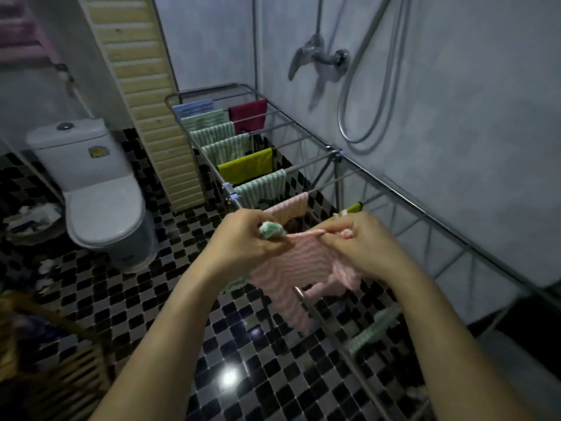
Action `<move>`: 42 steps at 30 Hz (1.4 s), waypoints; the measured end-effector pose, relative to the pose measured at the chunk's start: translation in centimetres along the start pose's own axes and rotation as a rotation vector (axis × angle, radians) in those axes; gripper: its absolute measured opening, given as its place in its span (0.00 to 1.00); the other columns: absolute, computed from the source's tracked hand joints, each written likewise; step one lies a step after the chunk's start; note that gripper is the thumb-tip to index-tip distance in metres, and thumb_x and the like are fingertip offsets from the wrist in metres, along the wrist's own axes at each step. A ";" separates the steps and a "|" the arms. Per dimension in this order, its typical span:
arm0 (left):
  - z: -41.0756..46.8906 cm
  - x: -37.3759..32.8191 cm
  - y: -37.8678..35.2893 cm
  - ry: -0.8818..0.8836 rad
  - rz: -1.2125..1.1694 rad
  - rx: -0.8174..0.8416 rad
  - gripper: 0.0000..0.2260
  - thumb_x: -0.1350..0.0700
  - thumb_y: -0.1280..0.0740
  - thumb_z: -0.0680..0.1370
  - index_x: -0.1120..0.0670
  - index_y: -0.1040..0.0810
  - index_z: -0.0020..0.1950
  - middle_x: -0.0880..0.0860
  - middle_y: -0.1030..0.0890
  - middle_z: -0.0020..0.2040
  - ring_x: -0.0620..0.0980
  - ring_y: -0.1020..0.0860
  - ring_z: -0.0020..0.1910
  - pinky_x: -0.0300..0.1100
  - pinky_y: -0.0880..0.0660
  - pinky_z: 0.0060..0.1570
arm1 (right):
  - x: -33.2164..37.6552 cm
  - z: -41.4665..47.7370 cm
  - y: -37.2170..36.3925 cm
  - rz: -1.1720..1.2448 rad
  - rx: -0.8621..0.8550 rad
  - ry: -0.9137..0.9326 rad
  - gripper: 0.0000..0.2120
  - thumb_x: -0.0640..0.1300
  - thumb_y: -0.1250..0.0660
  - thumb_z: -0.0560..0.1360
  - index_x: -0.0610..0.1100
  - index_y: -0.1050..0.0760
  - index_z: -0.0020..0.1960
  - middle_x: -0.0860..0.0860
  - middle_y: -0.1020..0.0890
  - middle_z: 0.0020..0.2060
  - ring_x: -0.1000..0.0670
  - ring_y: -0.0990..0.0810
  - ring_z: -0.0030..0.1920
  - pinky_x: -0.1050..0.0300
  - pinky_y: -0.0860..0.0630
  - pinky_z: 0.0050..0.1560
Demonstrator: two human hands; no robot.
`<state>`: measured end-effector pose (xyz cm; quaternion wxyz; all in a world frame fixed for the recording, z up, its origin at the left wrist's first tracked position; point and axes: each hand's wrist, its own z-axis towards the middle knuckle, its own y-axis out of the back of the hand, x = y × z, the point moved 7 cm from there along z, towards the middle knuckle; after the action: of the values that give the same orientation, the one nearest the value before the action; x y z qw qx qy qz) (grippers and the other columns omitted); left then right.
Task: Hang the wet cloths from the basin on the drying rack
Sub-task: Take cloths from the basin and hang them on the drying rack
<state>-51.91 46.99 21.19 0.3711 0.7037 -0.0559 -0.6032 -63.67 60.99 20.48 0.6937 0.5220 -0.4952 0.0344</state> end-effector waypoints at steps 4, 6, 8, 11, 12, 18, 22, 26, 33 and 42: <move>1.3 -3.0 -5.8 -0.060 0.094 0.199 0.07 0.51 0.25 0.72 0.49 0.21 0.40 0.47 0.18 0.38 0.42 0.20 0.35 0.44 0.20 0.36 | -4.1 -1.8 5.3 -0.057 -0.139 -0.044 0.08 0.43 0.30 0.74 0.53 0.16 0.50 0.58 0.18 0.41 0.59 0.21 0.42 0.66 0.27 0.41; 2.1 -4.4 -8.2 -0.113 0.163 0.263 0.08 0.50 0.25 0.72 0.46 0.24 0.40 0.45 0.20 0.41 0.43 0.21 0.39 0.48 0.20 0.40 | -6.9 -2.2 7.6 -0.008 -0.228 -0.092 0.06 0.43 0.29 0.73 0.54 0.16 0.45 0.56 0.17 0.40 0.59 0.21 0.39 0.65 0.27 0.39; 3.1 -5.3 -9.7 -0.151 0.238 0.283 0.08 0.48 0.25 0.72 0.45 0.25 0.42 0.44 0.21 0.43 0.43 0.22 0.42 0.50 0.20 0.43 | -9.8 -2.6 9.6 0.139 -0.315 -0.149 0.08 0.41 0.28 0.72 0.54 0.18 0.41 0.56 0.17 0.36 0.61 0.20 0.35 0.65 0.25 0.39; 4.8 -6.5 -11.0 -0.179 0.239 0.262 0.08 0.49 0.25 0.72 0.46 0.21 0.46 0.45 0.19 0.46 0.44 0.21 0.44 0.49 0.20 0.45 | -12.8 -2.9 12.0 0.326 -0.423 -0.214 0.12 0.35 0.29 0.72 0.52 0.17 0.40 0.57 0.16 0.34 0.60 0.18 0.34 0.65 0.23 0.38; 5.3 -6.9 -11.4 -0.187 0.220 0.257 0.07 0.50 0.25 0.72 0.46 0.21 0.47 0.45 0.19 0.46 0.43 0.21 0.44 0.48 0.20 0.44 | -13.5 -2.9 12.5 0.389 -0.456 -0.229 0.12 0.33 0.29 0.71 0.51 0.17 0.40 0.56 0.15 0.33 0.58 0.18 0.35 0.64 0.23 0.39; 8.5 -7.7 -15.9 -0.075 -0.098 0.351 0.05 0.58 0.27 0.74 0.51 0.18 0.48 0.47 0.17 0.43 0.43 0.19 0.41 0.40 0.20 0.42 | -18.6 -2.2 15.0 0.413 -0.674 -0.391 0.08 0.35 0.27 0.69 0.48 0.18 0.40 0.51 0.17 0.36 0.54 0.20 0.34 0.68 0.28 0.26; 10.0 -7.1 -19.8 -0.037 -0.119 0.466 0.02 0.57 0.30 0.77 0.55 0.19 0.47 0.51 0.16 0.41 0.47 0.18 0.39 0.43 0.19 0.41 | -22.2 -0.9 15.6 0.312 -0.735 -0.512 0.09 0.36 0.26 0.66 0.49 0.20 0.34 0.49 0.18 0.34 0.49 0.20 0.35 0.60 0.23 0.38; 12.9 -6.3 -22.4 -0.020 -0.126 0.521 0.05 0.59 0.33 0.78 0.58 0.19 0.49 0.56 0.16 0.43 0.50 0.17 0.41 0.45 0.19 0.44 | -24.8 0.8 16.3 0.190 -0.778 -0.613 0.09 0.35 0.27 0.67 0.48 0.22 0.33 0.51 0.19 0.31 0.50 0.21 0.35 0.63 0.25 0.38; 18.1 -2.5 -22.9 0.154 -0.200 0.325 0.03 0.59 0.34 0.77 0.54 0.20 0.47 0.54 0.17 0.40 0.51 0.18 0.39 0.50 0.19 0.43 | -25.8 6.8 15.7 0.056 -0.750 -0.596 0.06 0.38 0.31 0.70 0.48 0.18 0.42 0.48 0.17 0.39 0.49 0.20 0.41 0.63 0.30 0.42; 19.3 1.7 -25.1 0.179 0.291 0.273 0.06 0.50 0.30 0.76 0.50 0.19 0.51 0.49 0.16 0.44 0.47 0.21 0.38 0.45 0.21 0.39 | -32.0 7.4 10.8 0.200 -0.547 -0.776 0.04 0.43 0.30 0.74 0.43 0.19 0.44 0.44 0.16 0.46 0.46 0.18 0.44 0.59 0.26 0.43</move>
<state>-77.93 55.35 5.06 0.3590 0.7826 -0.2047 -0.4656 -90.82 75.27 4.56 0.5628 0.2446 -0.7560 -0.2276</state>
